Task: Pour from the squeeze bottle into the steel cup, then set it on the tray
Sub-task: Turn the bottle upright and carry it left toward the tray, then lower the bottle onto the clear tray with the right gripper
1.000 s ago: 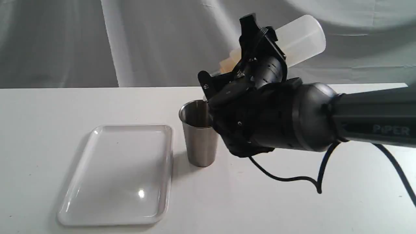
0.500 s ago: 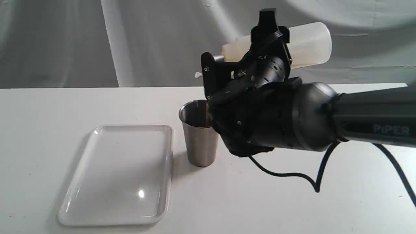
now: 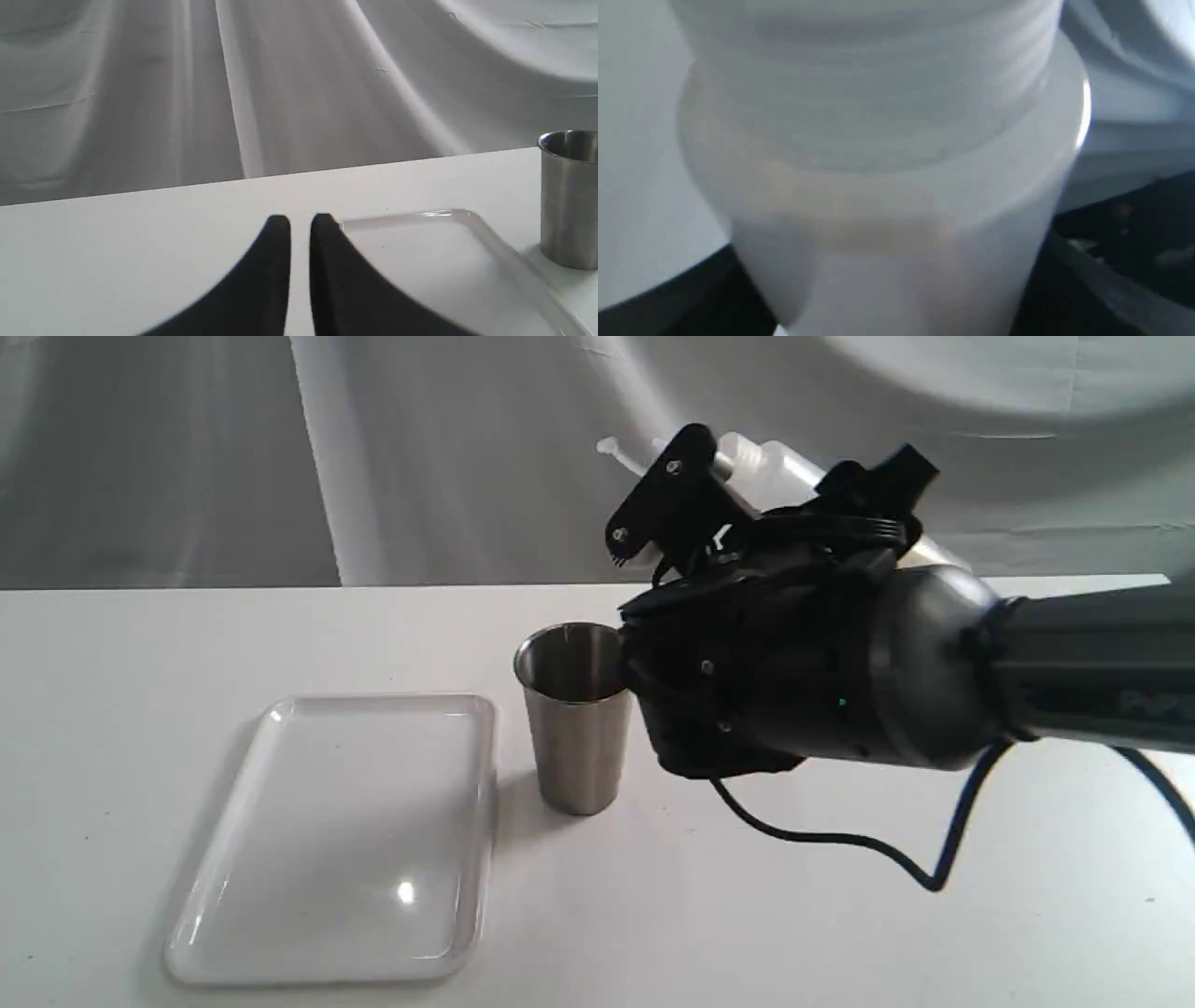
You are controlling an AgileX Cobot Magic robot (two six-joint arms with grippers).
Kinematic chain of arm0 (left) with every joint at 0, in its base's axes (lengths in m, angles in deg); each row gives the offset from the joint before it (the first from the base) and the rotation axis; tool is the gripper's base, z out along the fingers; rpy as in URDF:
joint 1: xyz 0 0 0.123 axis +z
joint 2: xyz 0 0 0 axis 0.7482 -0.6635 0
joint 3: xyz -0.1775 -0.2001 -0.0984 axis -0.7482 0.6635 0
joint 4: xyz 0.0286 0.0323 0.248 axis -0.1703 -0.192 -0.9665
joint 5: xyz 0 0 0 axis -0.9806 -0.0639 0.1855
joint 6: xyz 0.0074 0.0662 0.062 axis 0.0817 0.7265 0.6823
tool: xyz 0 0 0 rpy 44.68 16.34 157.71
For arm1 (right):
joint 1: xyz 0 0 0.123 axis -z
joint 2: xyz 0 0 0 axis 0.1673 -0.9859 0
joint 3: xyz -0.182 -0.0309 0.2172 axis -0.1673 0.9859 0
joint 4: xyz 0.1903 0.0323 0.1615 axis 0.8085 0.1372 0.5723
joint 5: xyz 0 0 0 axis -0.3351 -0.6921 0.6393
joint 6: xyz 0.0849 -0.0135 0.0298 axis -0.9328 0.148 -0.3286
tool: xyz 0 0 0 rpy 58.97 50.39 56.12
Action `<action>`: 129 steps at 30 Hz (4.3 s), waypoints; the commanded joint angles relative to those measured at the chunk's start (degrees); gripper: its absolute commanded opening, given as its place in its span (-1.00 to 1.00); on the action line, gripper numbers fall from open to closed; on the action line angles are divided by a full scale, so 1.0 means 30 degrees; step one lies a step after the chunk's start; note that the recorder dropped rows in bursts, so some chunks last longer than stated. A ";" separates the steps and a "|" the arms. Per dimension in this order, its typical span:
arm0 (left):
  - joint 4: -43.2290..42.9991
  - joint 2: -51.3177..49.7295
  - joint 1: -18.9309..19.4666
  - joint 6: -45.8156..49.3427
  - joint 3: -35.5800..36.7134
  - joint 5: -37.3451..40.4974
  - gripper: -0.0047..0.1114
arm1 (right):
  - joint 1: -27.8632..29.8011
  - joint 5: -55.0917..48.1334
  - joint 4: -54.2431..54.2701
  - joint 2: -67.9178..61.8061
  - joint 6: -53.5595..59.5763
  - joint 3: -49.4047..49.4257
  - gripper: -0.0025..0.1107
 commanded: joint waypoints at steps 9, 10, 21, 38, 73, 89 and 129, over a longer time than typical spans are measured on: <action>-0.0058 0.0088 -0.0105 -0.0099 0.0085 -0.0030 -0.78 | 0.0029 0.3212 0.0991 0.4858 -0.9330 0.5241 -0.43; -0.0058 0.0088 -0.0105 -0.0099 0.0085 -0.0030 -0.78 | 0.0029 0.3441 0.1016 0.5044 -0.9731 0.5492 -0.43; -0.0058 0.0088 -0.0105 -0.0058 0.0085 -0.0030 -0.78 | -0.0011 0.5699 0.0103 0.6354 -1.0364 0.6292 -0.43; -0.0058 0.0088 -0.0105 -0.0095 0.0085 -0.0030 -0.78 | -0.0011 1.3679 0.3520 0.6357 -0.1607 0.1004 -0.43; -0.0058 0.0088 -0.0105 -0.0049 0.0085 -0.0030 -0.78 | -0.0039 2.3897 0.9364 -0.2461 0.4980 -0.4952 -0.43; -0.0058 0.0088 -0.0105 -0.0049 0.0085 -0.0030 -0.78 | -0.0750 2.5830 2.1315 -0.4885 1.6993 -0.4952 -0.43; -0.0058 0.0088 -0.0105 -0.0049 0.0085 -0.0030 -0.78 | -0.1183 2.5897 2.8120 -0.6878 2.1549 -0.4952 -0.43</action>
